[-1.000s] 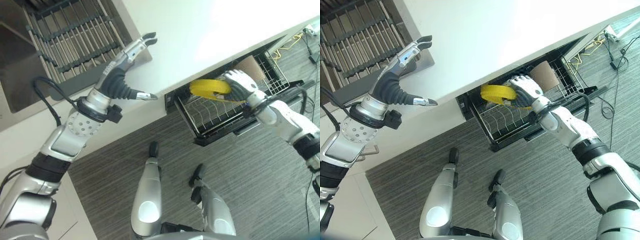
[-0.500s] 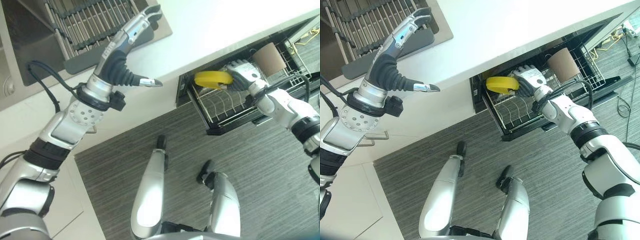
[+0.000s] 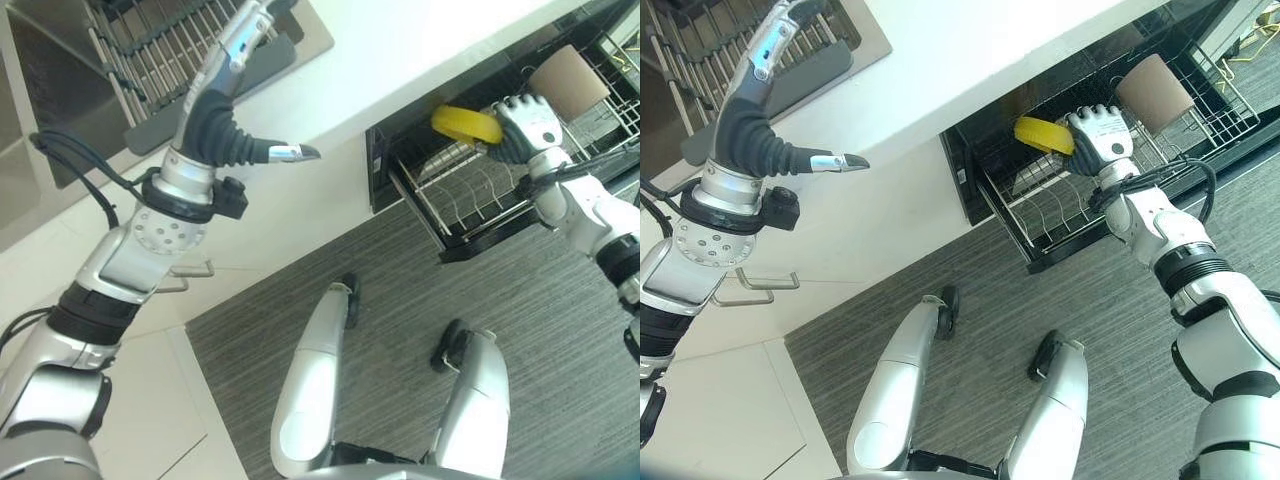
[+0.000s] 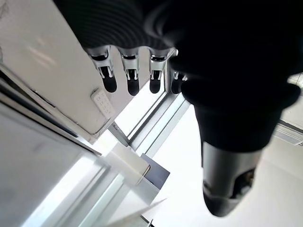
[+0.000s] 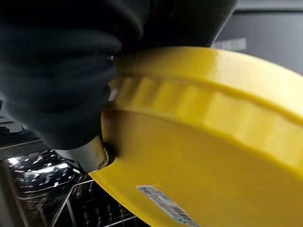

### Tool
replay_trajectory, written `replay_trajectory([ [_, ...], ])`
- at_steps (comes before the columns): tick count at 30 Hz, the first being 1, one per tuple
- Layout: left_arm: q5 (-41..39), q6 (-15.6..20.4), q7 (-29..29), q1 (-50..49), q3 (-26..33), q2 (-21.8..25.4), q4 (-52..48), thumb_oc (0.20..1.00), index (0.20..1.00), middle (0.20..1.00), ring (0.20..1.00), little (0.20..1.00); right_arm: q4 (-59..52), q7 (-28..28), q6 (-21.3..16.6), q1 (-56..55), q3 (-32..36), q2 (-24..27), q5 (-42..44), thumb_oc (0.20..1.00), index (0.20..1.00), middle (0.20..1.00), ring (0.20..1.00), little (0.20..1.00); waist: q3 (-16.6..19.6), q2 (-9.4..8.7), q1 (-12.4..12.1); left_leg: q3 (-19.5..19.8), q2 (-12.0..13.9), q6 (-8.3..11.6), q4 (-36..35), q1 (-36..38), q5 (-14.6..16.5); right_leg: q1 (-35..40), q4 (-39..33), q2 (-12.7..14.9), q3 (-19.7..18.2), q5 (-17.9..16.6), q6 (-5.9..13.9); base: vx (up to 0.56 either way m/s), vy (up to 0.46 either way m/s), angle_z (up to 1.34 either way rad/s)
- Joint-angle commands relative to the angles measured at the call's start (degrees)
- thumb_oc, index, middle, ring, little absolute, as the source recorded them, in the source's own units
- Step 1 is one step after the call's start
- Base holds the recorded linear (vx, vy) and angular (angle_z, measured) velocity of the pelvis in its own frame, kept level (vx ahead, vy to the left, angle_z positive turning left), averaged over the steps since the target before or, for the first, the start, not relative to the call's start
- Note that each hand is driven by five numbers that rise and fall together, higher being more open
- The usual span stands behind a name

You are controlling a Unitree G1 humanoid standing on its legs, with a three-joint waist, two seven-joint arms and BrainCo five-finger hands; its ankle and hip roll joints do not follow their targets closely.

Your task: Place the dishes in the dishwasher.

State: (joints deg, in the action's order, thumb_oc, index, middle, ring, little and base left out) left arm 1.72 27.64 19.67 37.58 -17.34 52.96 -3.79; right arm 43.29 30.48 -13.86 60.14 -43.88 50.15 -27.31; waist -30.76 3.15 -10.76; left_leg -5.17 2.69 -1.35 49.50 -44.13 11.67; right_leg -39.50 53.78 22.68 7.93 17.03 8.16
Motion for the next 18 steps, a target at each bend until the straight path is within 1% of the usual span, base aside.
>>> replay_trajectory([
  [1, 1.1, 0.0, -0.1, -5.4, -2.2, -5.6, 4.4, 1.000, 1.000, 1.000, 1.000, 1.000, -1.9, 4.0, 2.1, 5.6, 2.8, 1.9, -1.3, 0.200, 0.200, 0.200, 0.200, 0.200, 1.8, 0.17, 0.9, 3.7, 0.7, 2.68, -2.8, 3.4, 5.9, -3.8, 1.1, -2.4, 2.9, -2.0, -2.23, 0.05, 0.028, 0.02],
  [4, 0.4, 0.5, 0.1, -5.8, -2.3, -4.8, 4.5, 1.000, 1.000, 1.000, 1.000, 1.000, -0.1, 6.7, 4.9, 5.2, 2.5, 2.4, -1.6, 0.200, 0.200, 0.200, 0.200, 0.200, 1.5, 0.43, 1.1, 3.6, 0.8, 2.67, -2.7, 3.7, 5.8, -3.7, 1.3, -2.6, 2.6, -1.8, -2.30, 0.05, 0.005, 0.00],
  [6, 0.4, 0.7, 0.3, -5.7, -2.4, -4.6, 4.7, 1.000, 1.000, 1.000, 1.000, 1.000, 0.9, 7.2, 5.9, 5.3, 2.7, 2.4, -1.3, 0.200, 0.200, 0.200, 0.200, 0.200, 1.3, 0.55, 1.1, 3.7, 0.8, 2.62, -2.7, 3.7, 5.7, -3.8, 1.5, -2.7, 2.5, -1.8, -2.27, 0.00, 0.000, 0.00],
  [7, 0.3, 0.9, 0.5, -5.6, -2.5, -4.4, 4.8, 1.000, 1.000, 1.000, 1.000, 1.000, 2.0, 8.0, 6.2, 5.7, 2.6, 2.3, -2.6, 0.200, 0.200, 0.200, 0.200, 0.200, 1.1, 0.73, 1.1, 3.7, 0.8, 2.56, -2.7, 3.6, 5.6, -3.9, 1.6, -2.8, 2.4, -1.8, -2.30, 0.00, 0.000, 0.00],
  [10, 0.1, 1.1, 0.5, -5.1, -2.9, -4.2, 5.3, 1.000, 1.000, 1.000, 1.000, 1.000, 3.1, 6.9, 7.2, 6.9, 1.5, 2.4, -5.0, 0.200, 0.200, 0.200, 0.200, 0.200, 1.0, 0.87, 1.0, 3.6, 0.8, 2.55, -2.7, 3.5, 5.5, -4.0, 1.7, -2.7, 2.4, -1.8, -2.37, 0.00, 0.000, 0.00],
  [11, -0.2, 0.9, 0.3, -4.8, -3.2, -4.1, 5.4, 1.000, 1.000, 1.000, 1.000, 1.000, 3.9, 5.0, 7.8, 7.3, 0.3, 2.4, -4.2, 0.200, 0.200, 0.200, 0.200, 0.200, 1.0, 0.82, 0.9, 3.7, 0.8, 2.55, -2.7, 3.5, 5.4, -4.0, 1.9, -2.7, 2.4, -1.8, -2.32, 0.00, 0.000, 0.00],
  [12, -0.3, 0.8, 0.2, -4.6, -3.3, -4.0, 5.4, 1.000, 1.000, 1.000, 1.000, 1.000, 4.5, 4.2, 7.7, 7.4, -0.1, 2.2, -3.8, 0.200, 0.200, 0.200, 0.200, 0.200, 1.0, 0.80, 0.8, 3.7, 0.8, 2.52, -2.8, 3.6, 5.3, -3.9, 1.8, -2.6, 2.5, -1.8, -2.33, 0.00, 0.000, 0.00],
  [13, -0.5, 0.9, -0.1, -4.2, -3.6, -4.0, 5.7, 1.000, 1.000, 1.000, 1.000, 1.000, 5.9, 2.1, 7.3, 7.4, -0.7, 1.6, -3.8, 0.200, 0.200, 0.200, 0.200, 0.200, 1.0, 0.76, 0.7, 3.8, 0.9, 2.41, -2.9, 3.7, 5.1, -3.8, 1.8, -2.5, 2.6, -2.0, -2.32, 0.02, -0.011, 0.04],
  [15, -0.8, 1.0, -0.3, -3.9, -3.7, -3.8, 5.6, 1.000, 1.000, 1.000, 1.000, 1.000, 7.0, 1.7, 7.0, 7.6, -1.5, 1.2, -4.3, 0.200, 0.200, 0.200, 0.200, 0.200, 1.0, 0.77, 0.4, 3.9, 0.8, 2.28, -3.1, 3.5, 4.9, -3.9, 1.6, -2.5, 2.7, -2.3, -2.30, 0.00, -0.031, 0.08],
  [17, -1.2, 1.0, -0.6, -2.1, -5.3, -3.3, 5.9, 1.000, 1.000, 1.000, 1.000, 1.000, 10.8, -0.3, 3.9, 10.3, -3.7, -1.3, -4.7, 0.200, 0.200, 0.200, 0.200, 0.200, 1.0, 0.99, -0.5, 4.1, 0.6, 2.01, -3.3, 2.8, 4.3, -4.3, 1.4, -2.2, 3.1, -2.9, -2.08, -0.03, -0.045, 0.08],
  [18, -1.3, 1.0, -0.7, -1.8, -5.5, -3.3, 6.0, 1.000, 1.000, 1.000, 1.000, 1.000, 11.4, -0.7, 3.5, 10.7, -3.9, -1.7, -4.8, 0.200, 0.200, 0.200, 0.200, 0.200, 1.0, 1.07, -0.6, 4.1, 0.5, 1.98, -3.4, 2.8, 4.3, -4.3, 1.4, -2.1, 3.1, -3.0, -2.03, 0.00, 0.000, 0.00],
])
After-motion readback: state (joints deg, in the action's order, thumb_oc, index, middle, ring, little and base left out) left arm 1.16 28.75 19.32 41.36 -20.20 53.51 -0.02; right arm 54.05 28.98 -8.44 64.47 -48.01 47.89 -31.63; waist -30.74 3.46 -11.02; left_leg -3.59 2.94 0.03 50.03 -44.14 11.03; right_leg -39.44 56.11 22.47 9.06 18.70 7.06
